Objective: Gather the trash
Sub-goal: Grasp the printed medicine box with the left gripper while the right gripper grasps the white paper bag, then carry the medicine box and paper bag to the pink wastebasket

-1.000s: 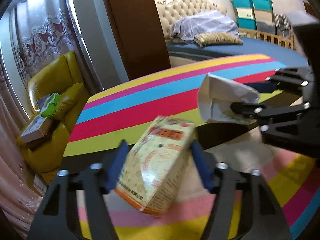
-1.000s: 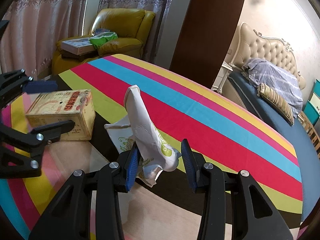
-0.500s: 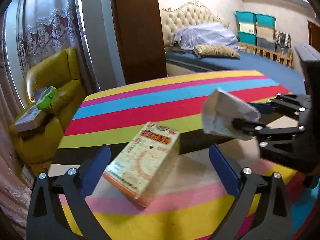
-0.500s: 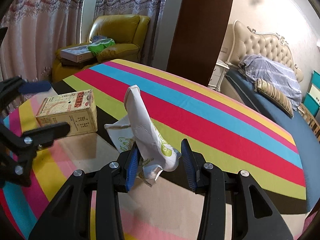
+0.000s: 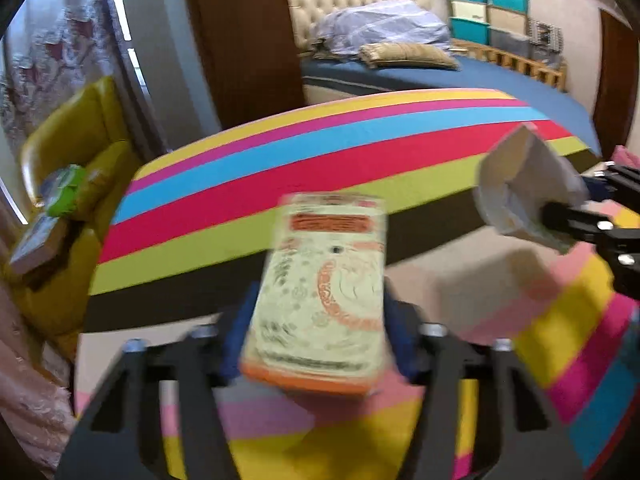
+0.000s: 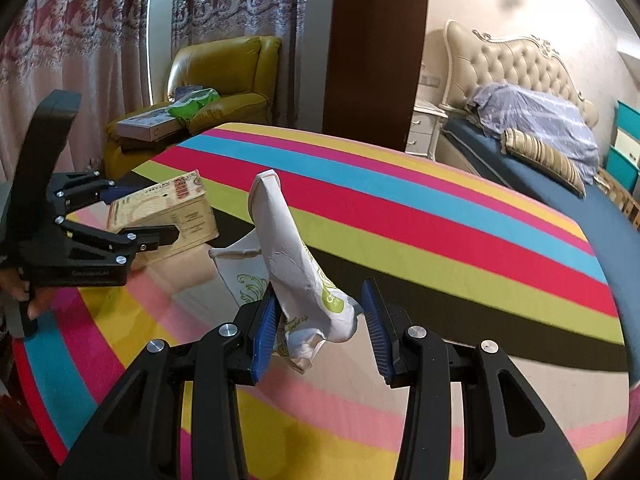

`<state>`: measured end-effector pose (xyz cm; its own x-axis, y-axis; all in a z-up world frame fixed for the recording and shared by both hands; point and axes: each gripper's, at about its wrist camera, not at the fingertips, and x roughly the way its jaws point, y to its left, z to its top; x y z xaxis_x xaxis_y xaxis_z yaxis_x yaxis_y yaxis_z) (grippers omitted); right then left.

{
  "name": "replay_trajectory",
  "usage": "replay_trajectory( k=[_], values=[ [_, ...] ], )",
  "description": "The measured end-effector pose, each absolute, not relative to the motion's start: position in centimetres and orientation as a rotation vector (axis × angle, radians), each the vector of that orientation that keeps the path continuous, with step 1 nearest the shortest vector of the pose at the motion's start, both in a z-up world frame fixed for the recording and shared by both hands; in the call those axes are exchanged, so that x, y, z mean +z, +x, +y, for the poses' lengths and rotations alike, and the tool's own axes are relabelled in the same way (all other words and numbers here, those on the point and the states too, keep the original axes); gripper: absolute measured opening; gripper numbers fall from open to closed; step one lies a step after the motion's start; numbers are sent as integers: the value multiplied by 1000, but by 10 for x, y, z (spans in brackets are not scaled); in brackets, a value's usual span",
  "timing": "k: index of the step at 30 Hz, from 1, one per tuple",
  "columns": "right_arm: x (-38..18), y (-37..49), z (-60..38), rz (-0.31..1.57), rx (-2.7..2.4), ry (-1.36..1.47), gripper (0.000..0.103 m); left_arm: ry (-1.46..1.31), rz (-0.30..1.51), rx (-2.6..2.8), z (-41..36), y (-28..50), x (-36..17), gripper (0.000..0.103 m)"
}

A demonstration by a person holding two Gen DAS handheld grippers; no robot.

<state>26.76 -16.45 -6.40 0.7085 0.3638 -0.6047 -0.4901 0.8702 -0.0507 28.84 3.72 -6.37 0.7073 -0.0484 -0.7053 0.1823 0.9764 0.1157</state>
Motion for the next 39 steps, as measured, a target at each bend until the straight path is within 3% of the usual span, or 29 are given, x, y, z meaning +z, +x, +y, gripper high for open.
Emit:
replay_trajectory(
  k=[15,39],
  values=[
    [-63,240,-231,609,381,-111,40,183,641,-161,-60,242,-55,48],
    [-56,210,-417,535,65,59,40,152,537,-383,-240,262,-32,49]
  ],
)
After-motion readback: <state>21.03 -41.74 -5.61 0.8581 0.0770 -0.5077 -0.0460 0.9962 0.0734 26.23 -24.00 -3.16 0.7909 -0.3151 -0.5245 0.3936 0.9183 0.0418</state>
